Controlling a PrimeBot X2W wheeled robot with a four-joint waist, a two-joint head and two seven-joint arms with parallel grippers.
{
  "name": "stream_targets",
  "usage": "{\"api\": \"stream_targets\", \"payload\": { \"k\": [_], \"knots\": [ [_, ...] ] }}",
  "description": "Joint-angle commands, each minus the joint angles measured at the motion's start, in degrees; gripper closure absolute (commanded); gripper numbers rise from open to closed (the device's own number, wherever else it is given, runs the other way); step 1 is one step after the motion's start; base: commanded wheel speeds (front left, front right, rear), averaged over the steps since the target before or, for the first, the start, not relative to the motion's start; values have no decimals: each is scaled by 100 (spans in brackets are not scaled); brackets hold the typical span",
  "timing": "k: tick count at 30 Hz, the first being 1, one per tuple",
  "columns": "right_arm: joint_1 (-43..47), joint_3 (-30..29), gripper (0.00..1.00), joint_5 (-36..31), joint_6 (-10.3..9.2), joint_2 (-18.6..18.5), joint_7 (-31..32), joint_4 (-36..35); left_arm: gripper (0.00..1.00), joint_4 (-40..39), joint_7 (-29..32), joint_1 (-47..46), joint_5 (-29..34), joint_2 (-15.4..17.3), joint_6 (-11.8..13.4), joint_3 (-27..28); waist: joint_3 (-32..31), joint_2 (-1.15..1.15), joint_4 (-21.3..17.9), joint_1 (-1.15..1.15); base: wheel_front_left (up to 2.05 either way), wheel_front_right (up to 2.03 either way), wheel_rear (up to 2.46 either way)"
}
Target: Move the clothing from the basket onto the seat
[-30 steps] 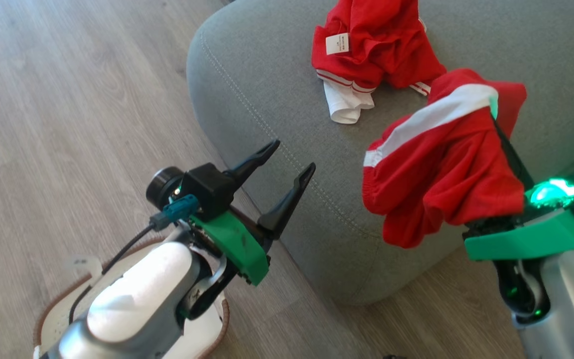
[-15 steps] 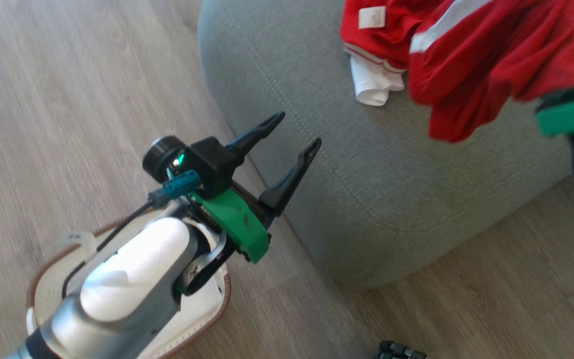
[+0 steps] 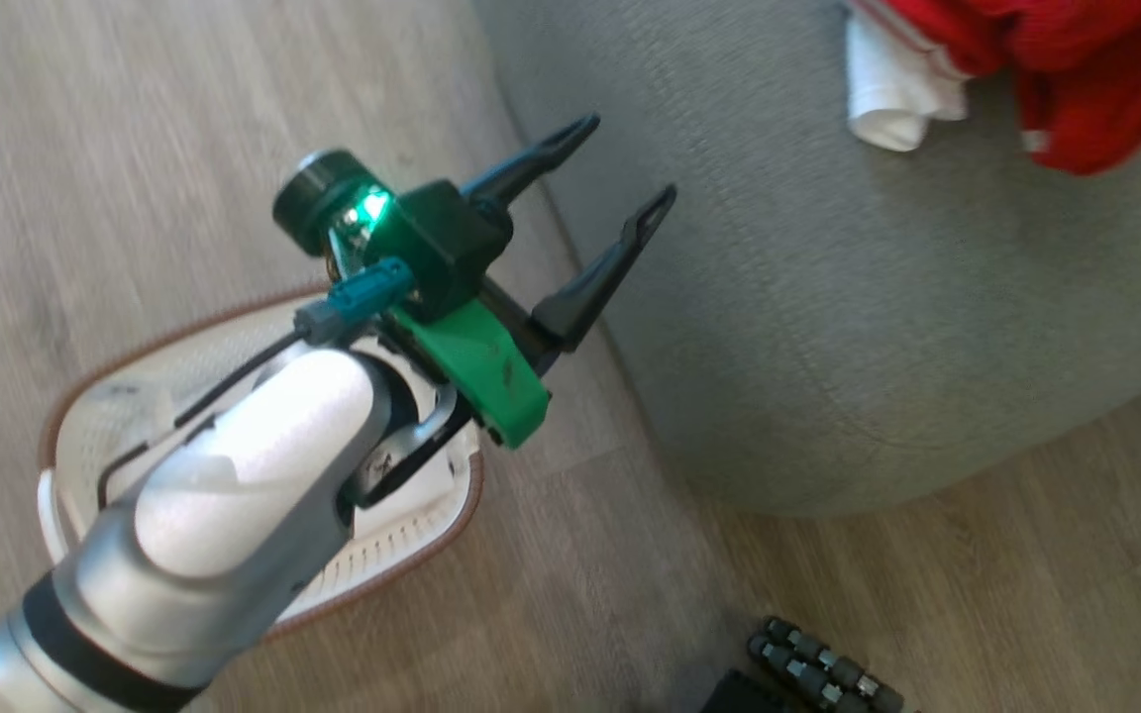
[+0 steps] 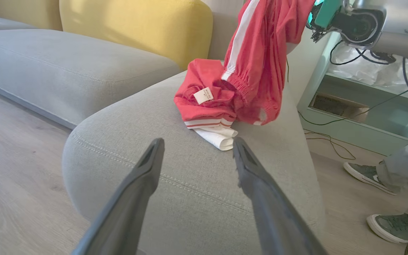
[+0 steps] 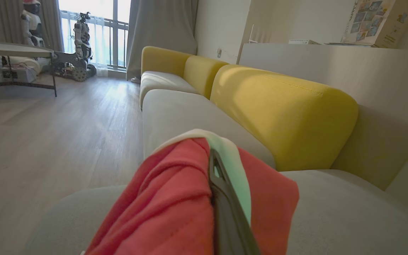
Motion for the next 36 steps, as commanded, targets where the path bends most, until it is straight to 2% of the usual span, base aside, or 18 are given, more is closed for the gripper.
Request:
{"api": "stream_targets", "payload": {
  "k": [1, 9, 15, 24, 25, 27, 32, 36],
  "knots": [
    [-147, -72, 100, -81, -1, -195, -35, 18, 0, -237, 30, -290, 66, 88, -39, 170, 357, 0, 304, -1, 0, 0, 0],
    [-637, -18, 100, -364, -1, -235, 50, 889, 0, -216, -24, -538, 141, 10, -85, 153, 730, 0, 622, -1, 0, 0, 0],
    [-1027, 213, 100, -418, -1, -222, 797, 1679, 0, -116, -121, -610, 148, -66, -100, 129, 805, 0, 811, -1, 0, 0, 0],
    [-1228, 701, 100, 50, -1, -291, 1752, 1989, 0, 22, -235, -596, 105, -106, -89, 114, 721, 0, 932, -1, 0, 0, 0],
    [-1228, 747, 87, 98, -1, -309, 1771, 1989, 0, 36, -247, -595, 99, -112, -84, 115, 699, 0, 934, -1, 0, 0, 0],
    [-1206, 846, 0, 186, -1, -330, 1797, 1993, 0, 71, -274, -579, 79, -113, -81, 118, 635, 0, 927, -1, 0, 0, 0],
    [-1110, 1119, 0, 381, -1, -353, 1881, 1997, 0, 166, -370, -486, 22, -98, -59, 130, 351, 0, 854, -1, 0, 0, 0],
    [-976, 1404, 0, 605, -1, -384, 2270, 1996, 0, 239, -447, -372, -44, -89, -28, 141, 46, 0, 769, -1, 0, 0, 0]
  ]
}}
